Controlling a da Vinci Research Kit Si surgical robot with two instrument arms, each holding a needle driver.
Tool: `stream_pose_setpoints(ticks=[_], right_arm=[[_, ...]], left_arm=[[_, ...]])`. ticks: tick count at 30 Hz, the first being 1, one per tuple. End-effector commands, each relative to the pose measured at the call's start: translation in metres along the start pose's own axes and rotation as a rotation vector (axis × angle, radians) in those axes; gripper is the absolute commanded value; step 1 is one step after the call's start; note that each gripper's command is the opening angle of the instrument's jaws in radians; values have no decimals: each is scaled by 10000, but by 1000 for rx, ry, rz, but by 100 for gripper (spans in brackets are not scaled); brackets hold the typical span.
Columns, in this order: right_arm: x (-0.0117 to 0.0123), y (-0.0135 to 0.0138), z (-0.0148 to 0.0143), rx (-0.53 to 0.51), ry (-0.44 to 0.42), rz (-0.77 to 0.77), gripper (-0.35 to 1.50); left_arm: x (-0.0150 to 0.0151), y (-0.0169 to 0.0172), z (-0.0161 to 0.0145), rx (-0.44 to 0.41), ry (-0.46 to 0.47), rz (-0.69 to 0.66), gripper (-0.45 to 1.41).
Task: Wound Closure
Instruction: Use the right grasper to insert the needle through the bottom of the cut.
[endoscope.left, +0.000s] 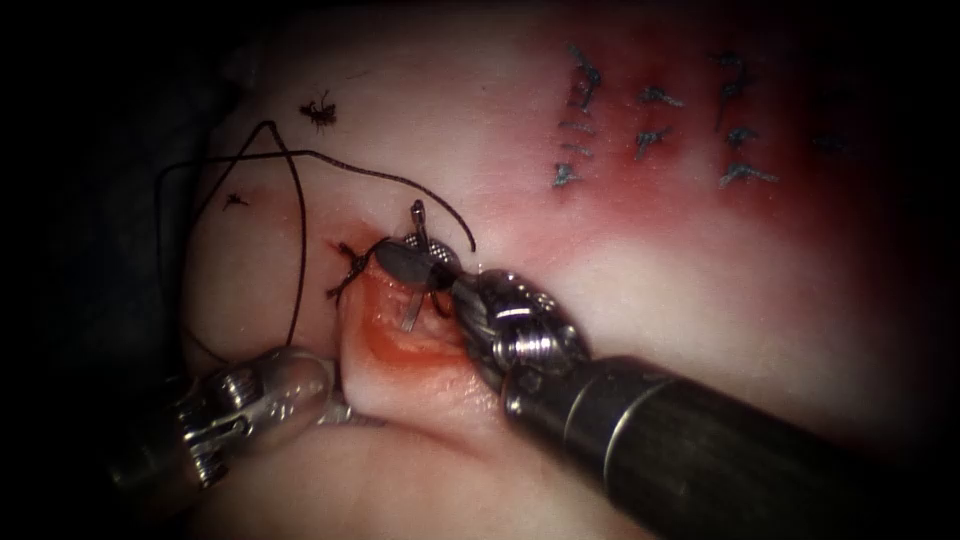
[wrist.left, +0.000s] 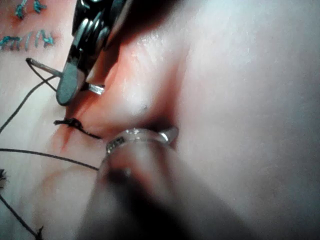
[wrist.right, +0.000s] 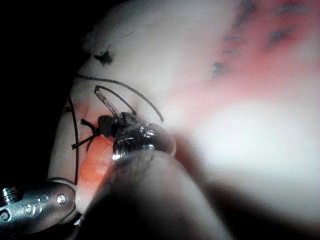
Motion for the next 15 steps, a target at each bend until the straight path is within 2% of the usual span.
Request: stream_pose_setpoints(ticks=[1, 15], right_arm=[[0, 1, 8, 6, -5, 19, -35], [-22, -1, 16, 54, -54, 140, -35]], left_arm=[[2, -6, 6, 1, 2, -4, 11], [1, -8, 5, -4, -3, -2, 12]])
